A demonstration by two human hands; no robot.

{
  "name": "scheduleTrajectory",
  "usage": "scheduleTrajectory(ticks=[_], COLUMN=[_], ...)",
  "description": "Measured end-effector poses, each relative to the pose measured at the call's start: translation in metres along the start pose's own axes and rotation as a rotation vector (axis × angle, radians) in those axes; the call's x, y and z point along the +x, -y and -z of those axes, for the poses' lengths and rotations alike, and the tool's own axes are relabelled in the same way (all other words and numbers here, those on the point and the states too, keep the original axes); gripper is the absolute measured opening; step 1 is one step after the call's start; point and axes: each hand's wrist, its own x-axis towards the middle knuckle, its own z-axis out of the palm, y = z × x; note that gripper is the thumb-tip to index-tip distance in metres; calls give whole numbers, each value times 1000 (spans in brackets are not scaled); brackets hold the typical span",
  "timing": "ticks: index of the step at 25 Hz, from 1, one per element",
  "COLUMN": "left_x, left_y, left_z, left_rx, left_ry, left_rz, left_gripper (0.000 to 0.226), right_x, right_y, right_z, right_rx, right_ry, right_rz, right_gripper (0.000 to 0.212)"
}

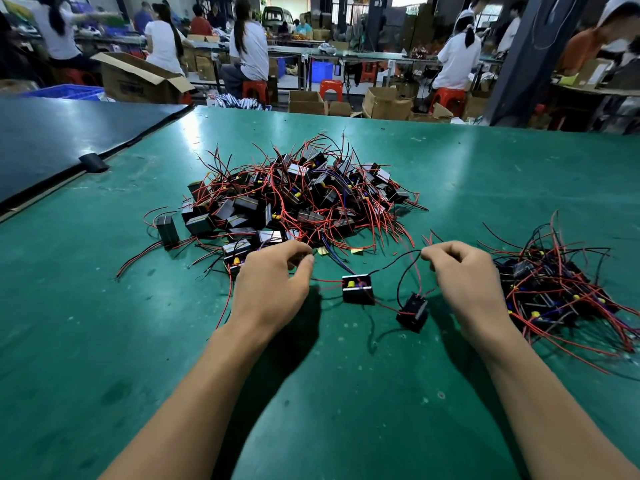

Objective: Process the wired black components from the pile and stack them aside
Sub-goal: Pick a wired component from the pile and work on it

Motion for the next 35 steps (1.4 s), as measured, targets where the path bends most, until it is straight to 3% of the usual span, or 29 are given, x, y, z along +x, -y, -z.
scheduleTrajectory(ticks=[3,6,8,11,15,18,22,30,35], left_x=[-2,-3,-2,-1,3,3,0,1,1], left_y=[0,-1,-1,-2,-2,-3,-4,-2,-3], left_z=[-4,-4,-5,-7,-6,-4,-5,-6,-6], left_rx=[66,89,71,48,-76,-94,-94,-63,-49], left_ry=[118,99,92,83,-73,-87,-44,-29,-6], left_rz=[-7,-55,-68,-44,74,116,93,65,55], left_gripper=[20,20,19,17,19,17,16,16,16], right_x=[4,-12,-30,-60,-72,-58,-42,-17,-20], right_y=[-3,13,25,26,6,3,-1,-12,-12], right_z=[5,2,-6,-31,-63,-61,-50,-20,-22], right_rx=[-26,-15,112,38,-313,-545,-776,-785,-742], right_ry=[-134,-253,-85,347,493,428,354,83,19], right_rz=[-22,294,583,702,547,453,361,31,120], right_gripper=[22,11,5,8,40,58,55,57,39])
